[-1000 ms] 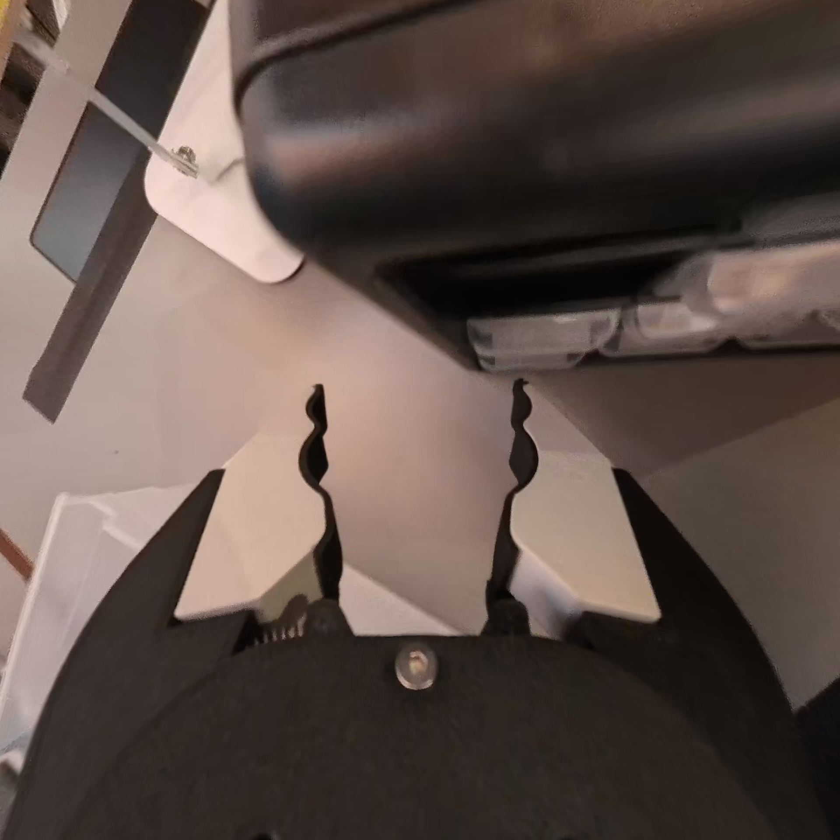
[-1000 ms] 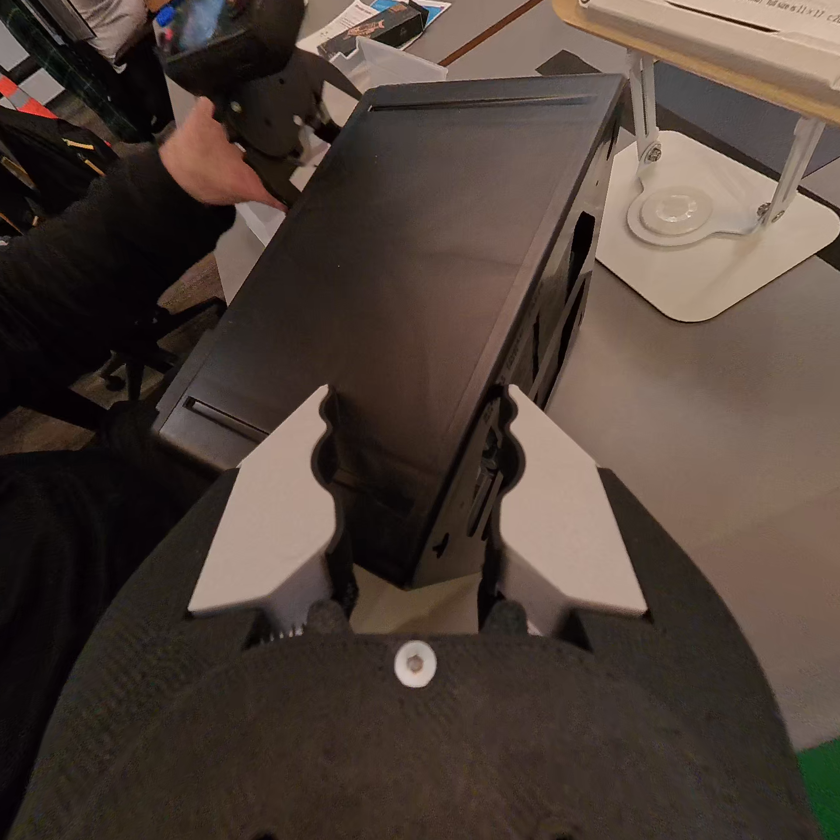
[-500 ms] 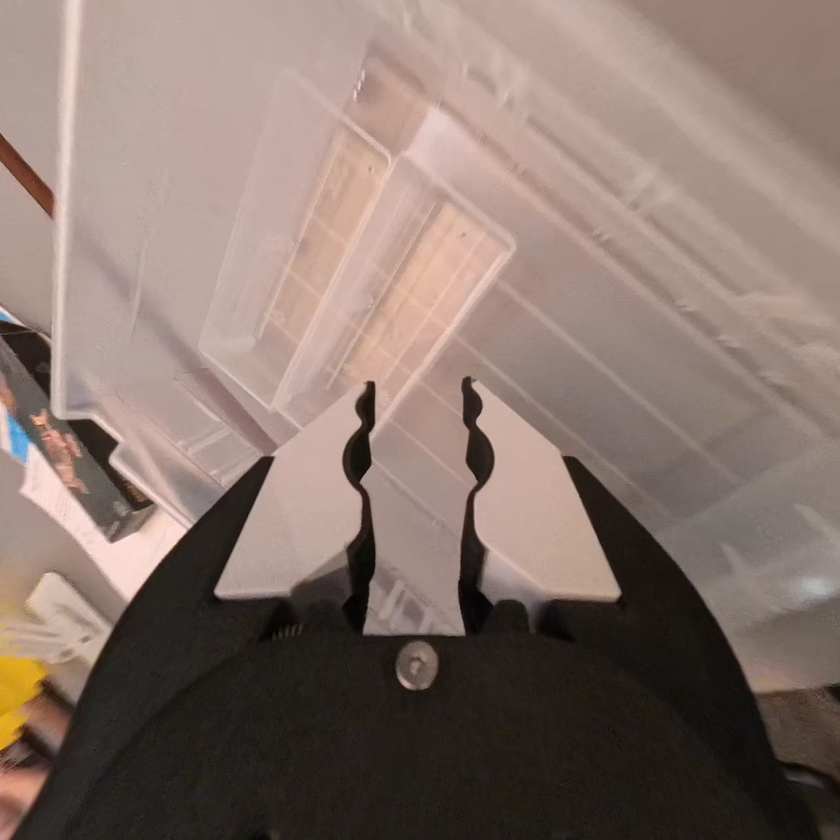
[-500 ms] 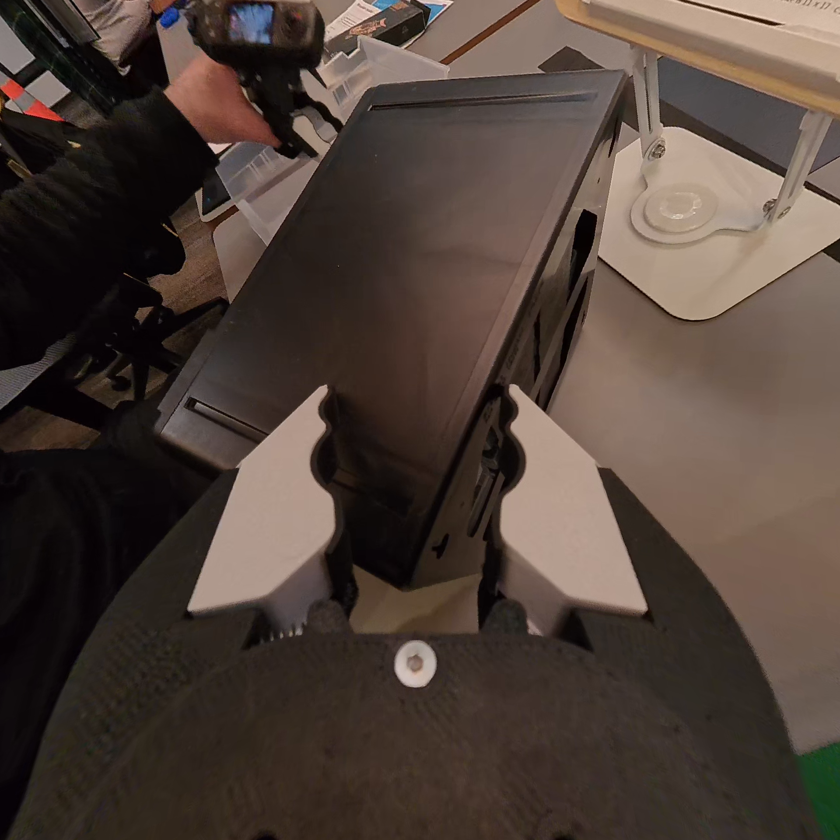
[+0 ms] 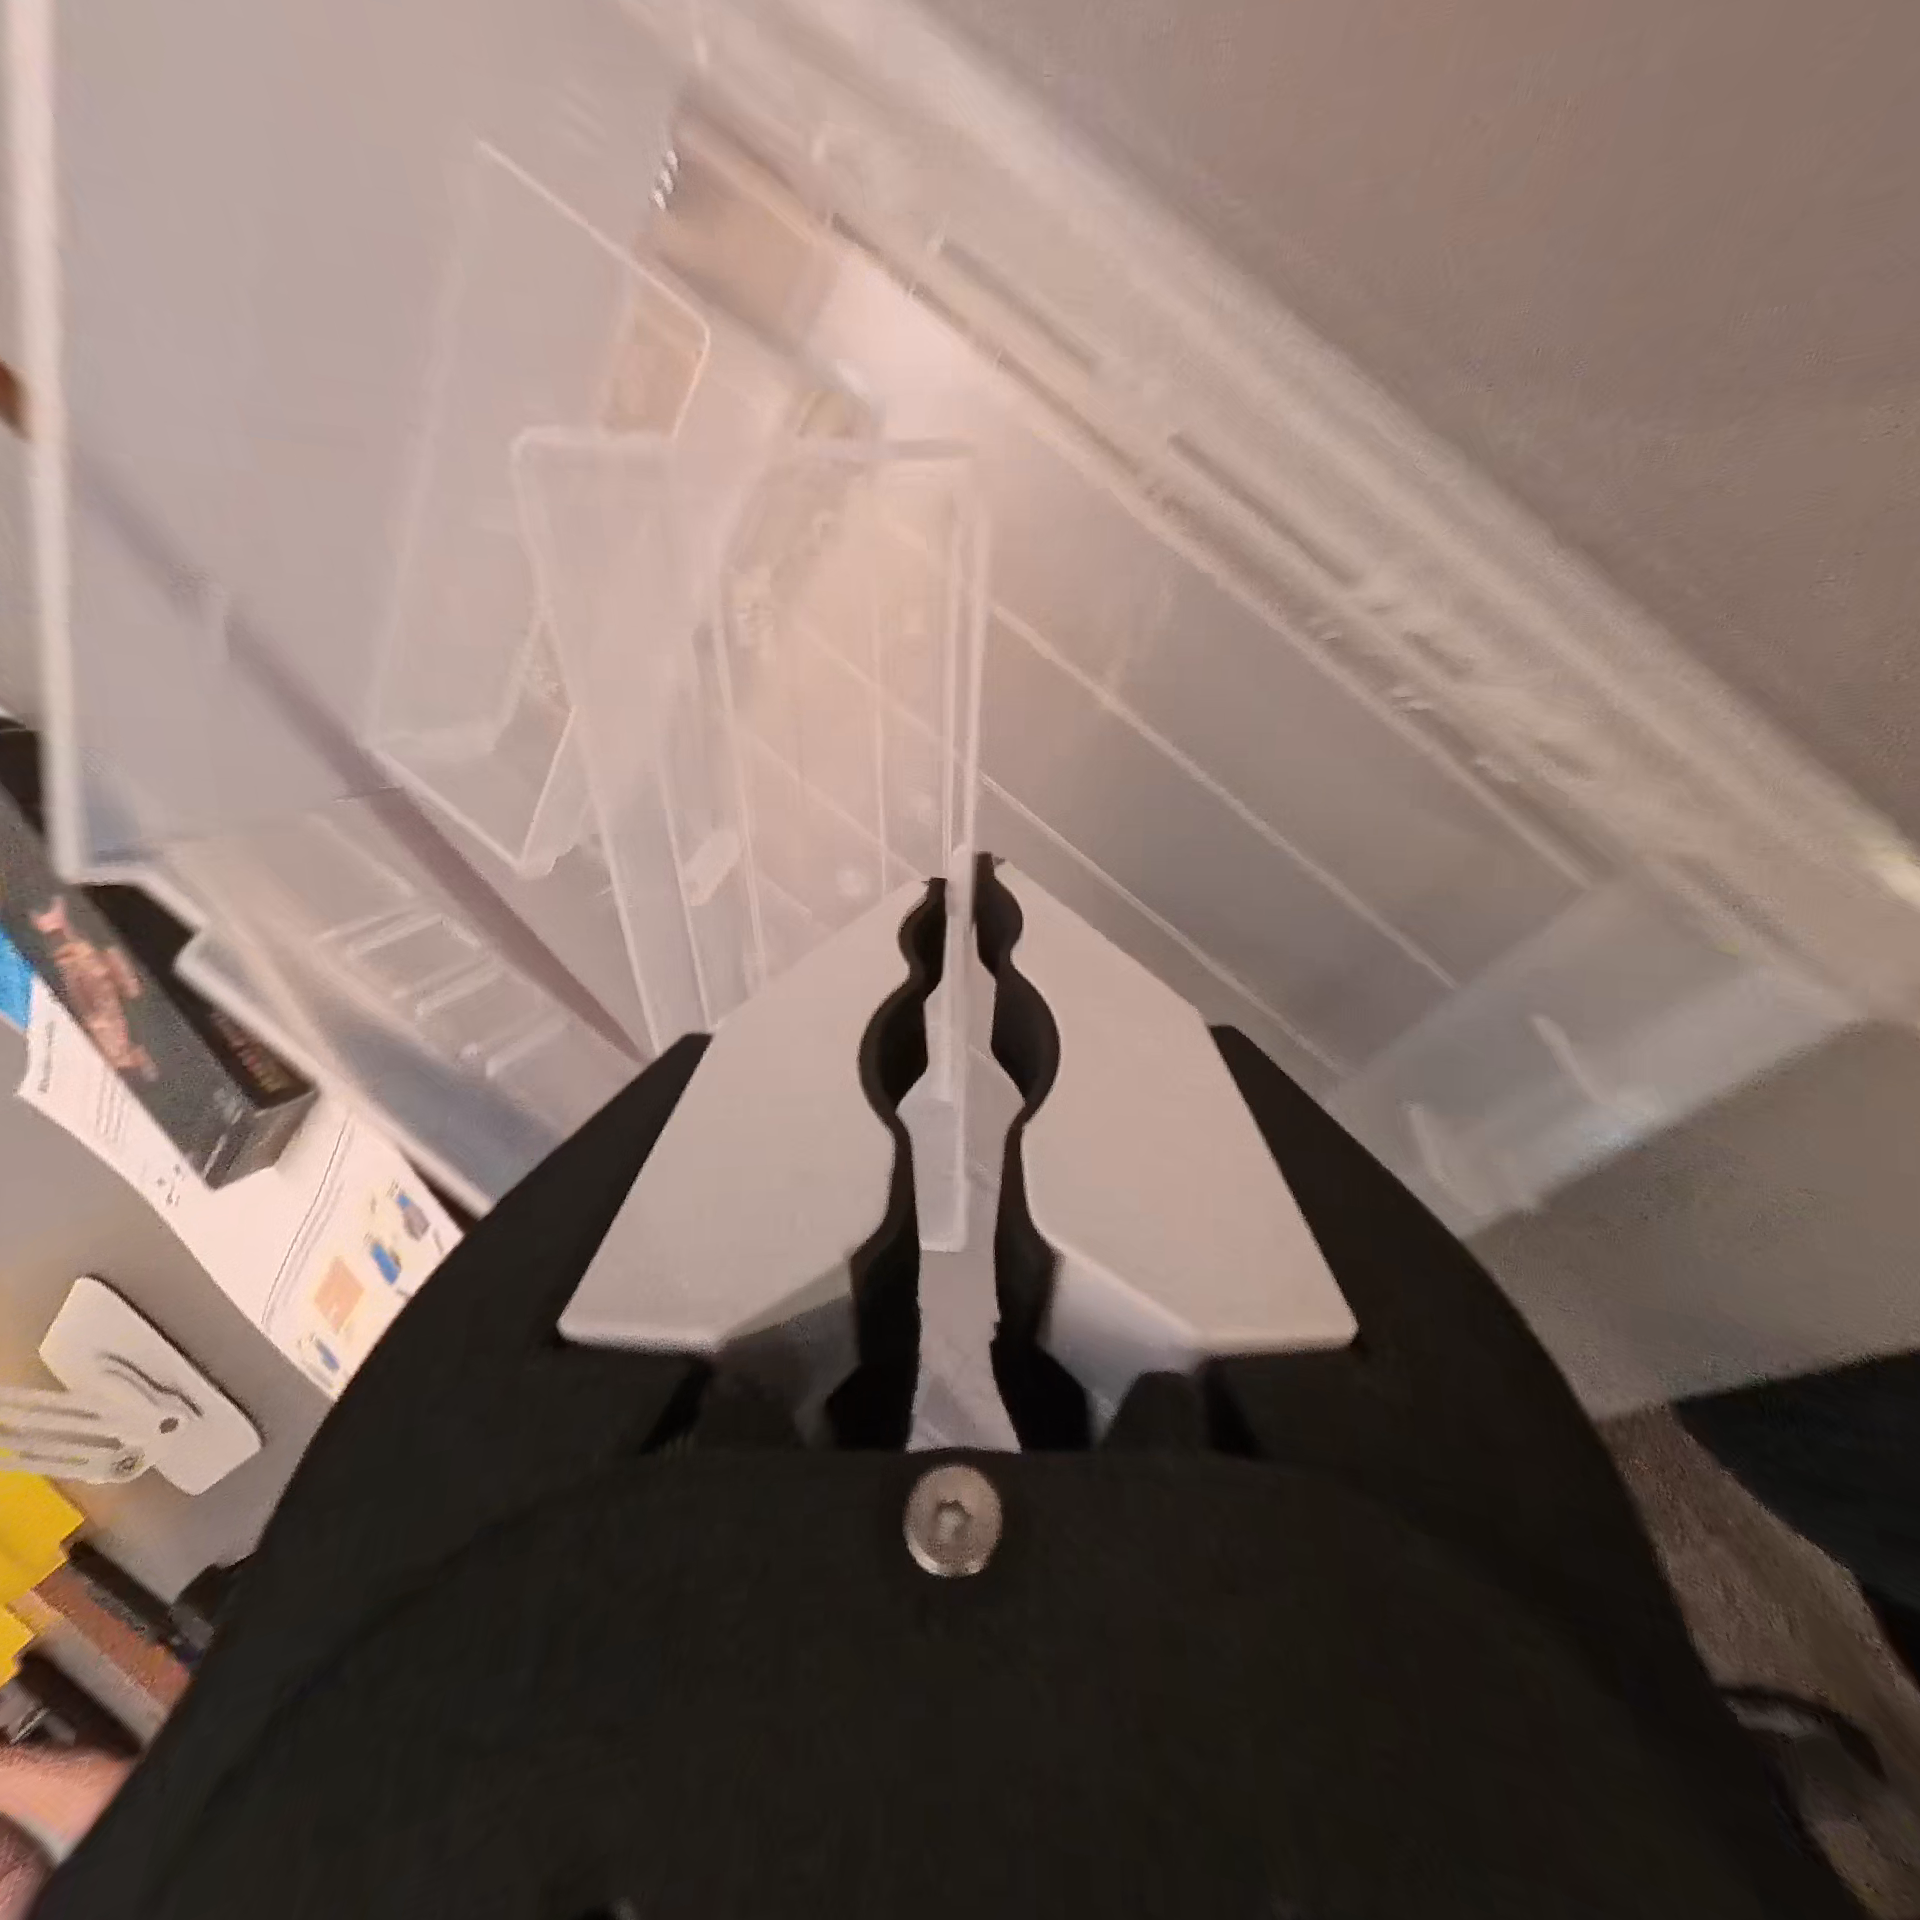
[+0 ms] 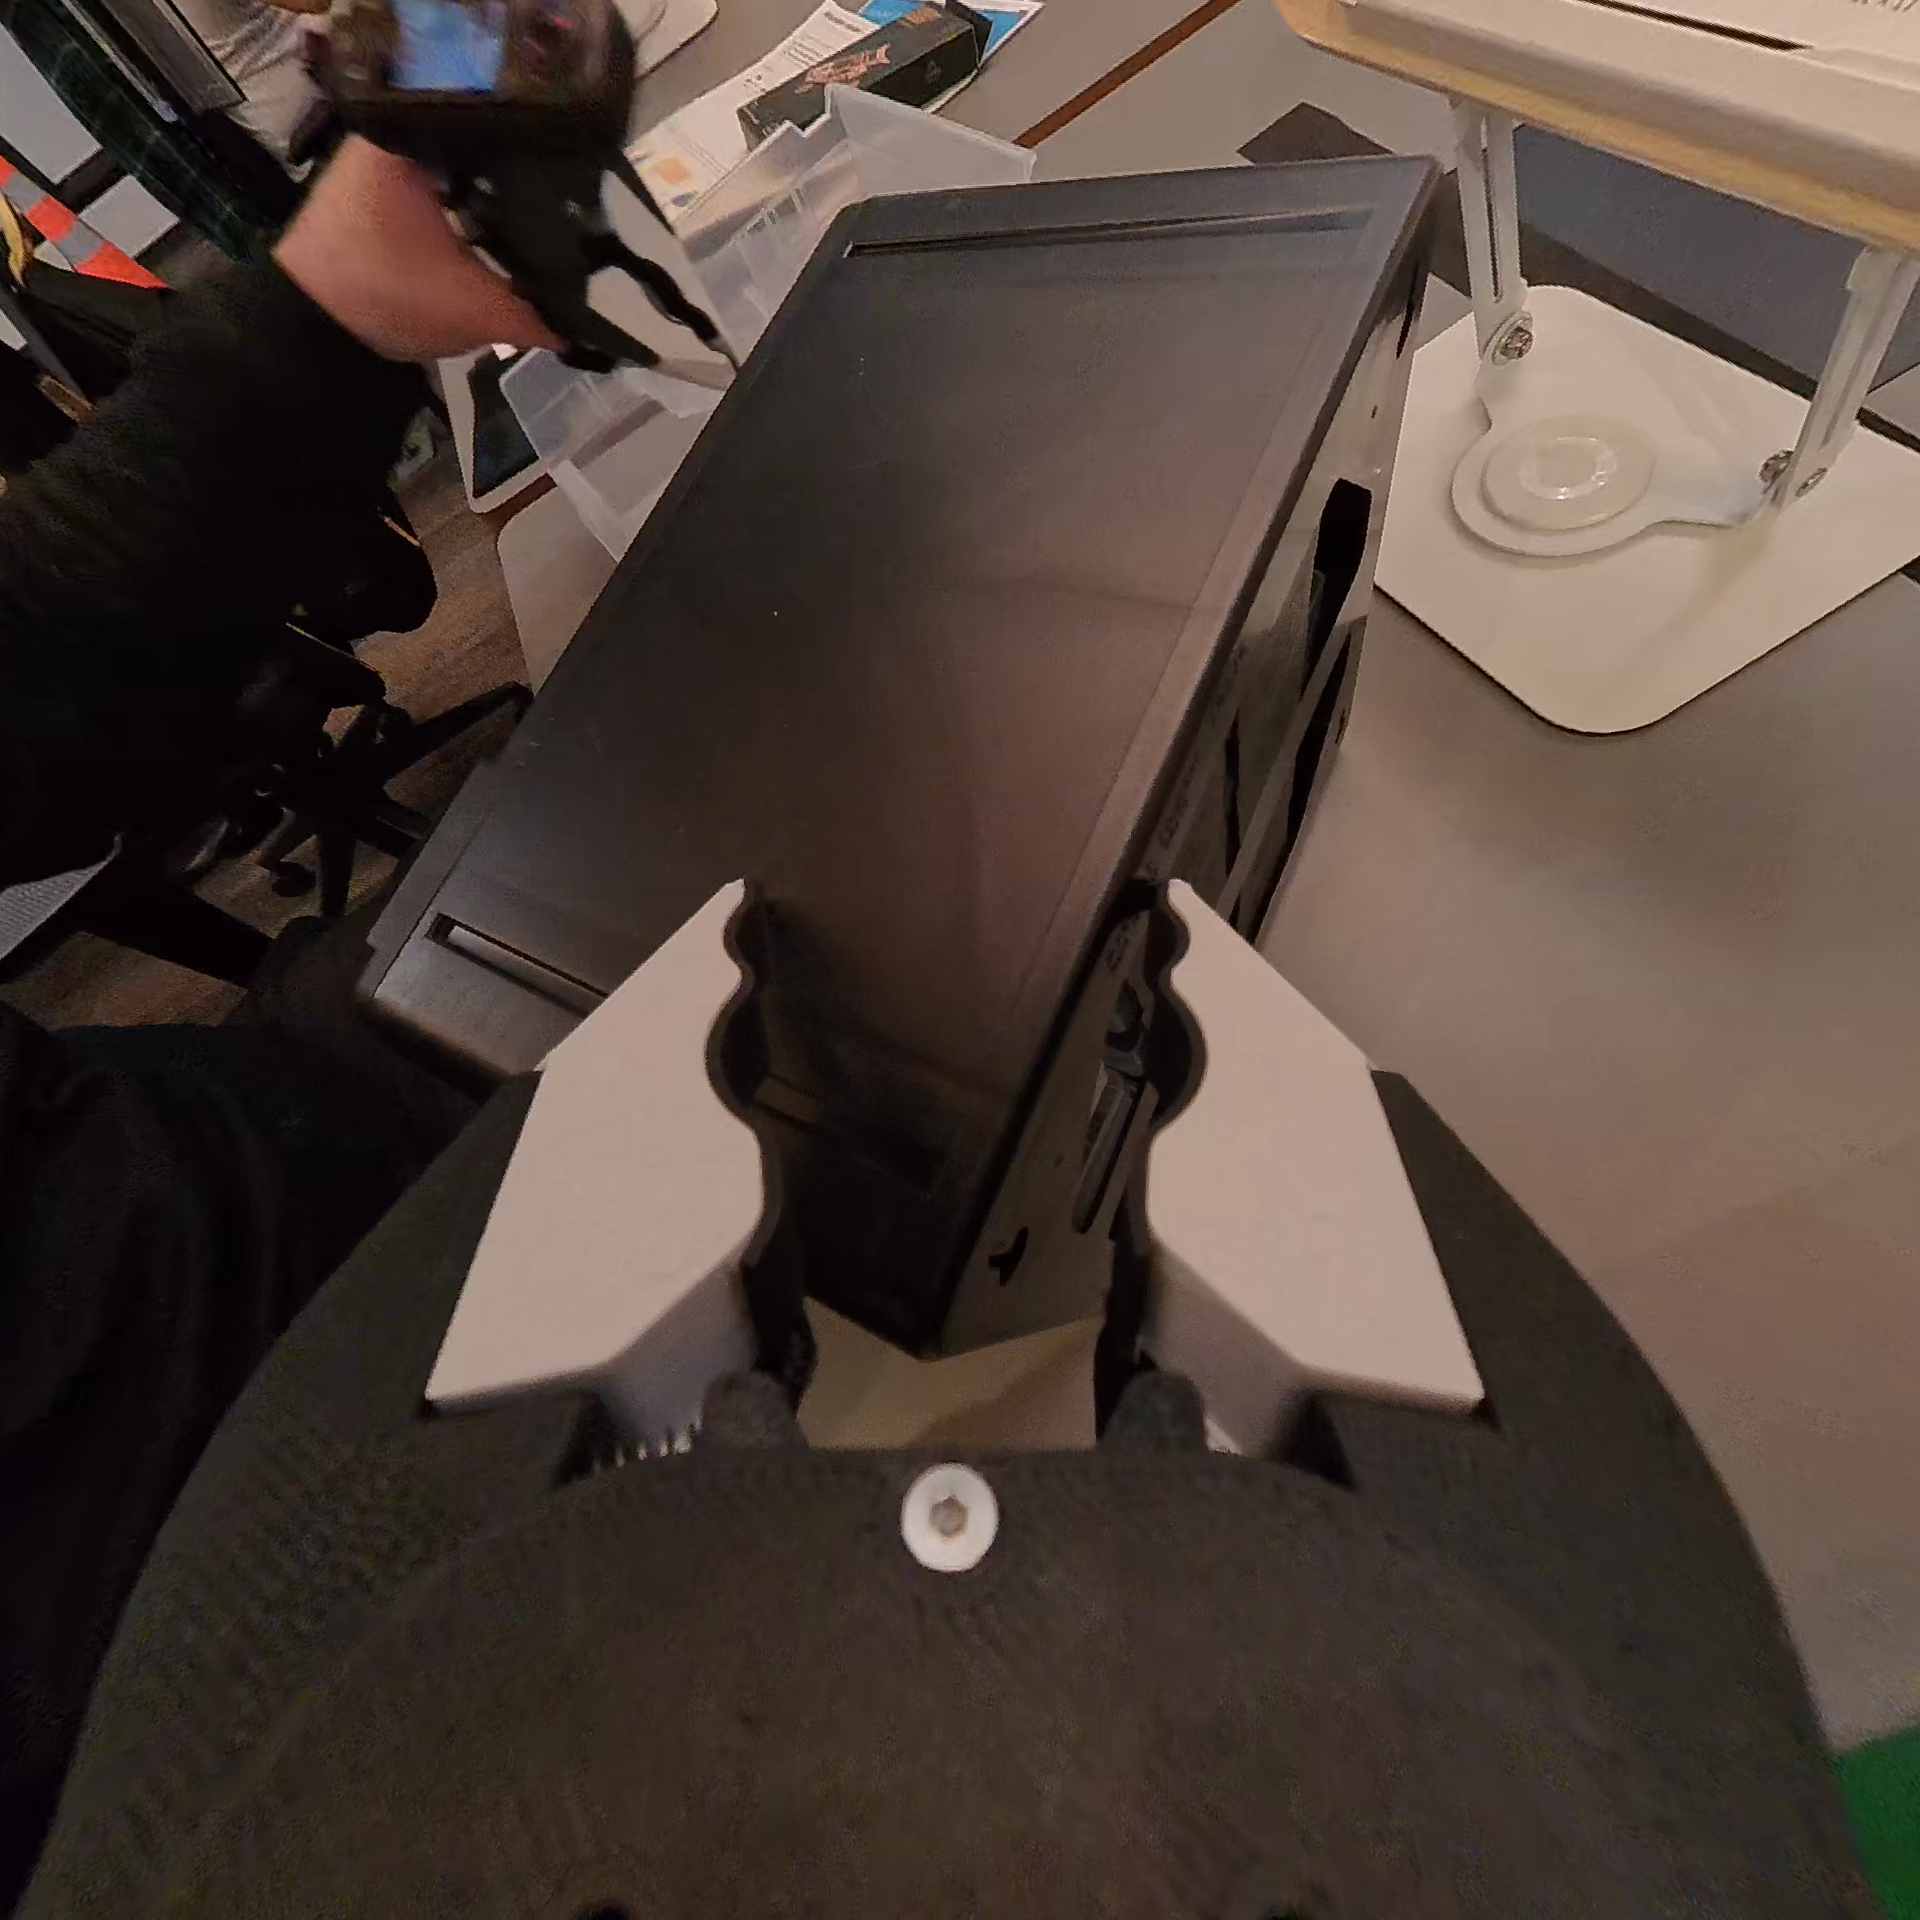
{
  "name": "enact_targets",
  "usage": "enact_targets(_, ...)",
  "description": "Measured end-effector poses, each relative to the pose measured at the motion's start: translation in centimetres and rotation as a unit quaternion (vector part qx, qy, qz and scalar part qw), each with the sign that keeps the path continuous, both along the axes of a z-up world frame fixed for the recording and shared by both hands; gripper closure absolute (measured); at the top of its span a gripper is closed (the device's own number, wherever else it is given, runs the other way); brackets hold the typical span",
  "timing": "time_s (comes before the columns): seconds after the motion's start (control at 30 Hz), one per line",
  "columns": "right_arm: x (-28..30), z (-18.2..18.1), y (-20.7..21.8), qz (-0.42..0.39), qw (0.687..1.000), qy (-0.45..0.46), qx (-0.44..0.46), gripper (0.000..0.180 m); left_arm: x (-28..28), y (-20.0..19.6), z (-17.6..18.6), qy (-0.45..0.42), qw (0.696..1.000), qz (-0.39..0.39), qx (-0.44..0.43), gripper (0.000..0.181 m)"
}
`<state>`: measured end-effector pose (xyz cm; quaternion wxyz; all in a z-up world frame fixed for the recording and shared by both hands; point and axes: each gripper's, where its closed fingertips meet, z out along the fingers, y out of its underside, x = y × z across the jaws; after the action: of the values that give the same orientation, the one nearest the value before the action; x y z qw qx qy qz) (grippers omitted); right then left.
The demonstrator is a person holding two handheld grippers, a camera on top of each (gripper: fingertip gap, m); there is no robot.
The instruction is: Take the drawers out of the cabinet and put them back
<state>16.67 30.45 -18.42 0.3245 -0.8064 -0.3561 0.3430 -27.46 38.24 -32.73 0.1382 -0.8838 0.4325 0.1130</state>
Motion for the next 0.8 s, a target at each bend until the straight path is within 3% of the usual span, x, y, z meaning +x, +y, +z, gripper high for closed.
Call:
enact_targets(0.13, 0.0, 0.0, 0.0, 0.001, 1.0, 0.001, 0.001, 0.107, 5.4, -4.5, 6.0, -0.073, 0.996, -0.024, 0.052, 0.177)
enact_targets(0.23, 0.0, 0.0, 0.0, 0.001, 1.0, 0.0, 0.001, 0.107, 11.1, -10.3, 7.6, -0.123, 0.989, -0.081, 0.024, 0.177)
enact_targets(0.4, 0.0, 0.0, -0.1, 0.001, 1.0, -0.003, 0.004, 0.107, 17.7, -16.8, 2.4, -0.129, 0.984, -0.11, -0.049, 0.177)
enact_targets(0.53, 0.0, 0.0, -0.1, -0.002, 1.0, -0.004, 0.005, 0.107, 20.3, -18.5, -2.4, -0.152, 0.979, -0.089, -0.103, 0.177)
enact_targets(0.7, 0.0, 0.0, -0.1, -0.001, 1.0, -0.004, 0.005, 0.106, 20.3, -18.3, -5.5, -0.116, 0.985, -0.09, -0.094, 0.175)
enact_targets(0.8, 0.0, 0.0, -0.1, 0.0, 1.0, -0.002, 0.005, 0.106, 20.7, -18.9, -4.9, -0.132, 0.982, -0.111, -0.082, 0.15)
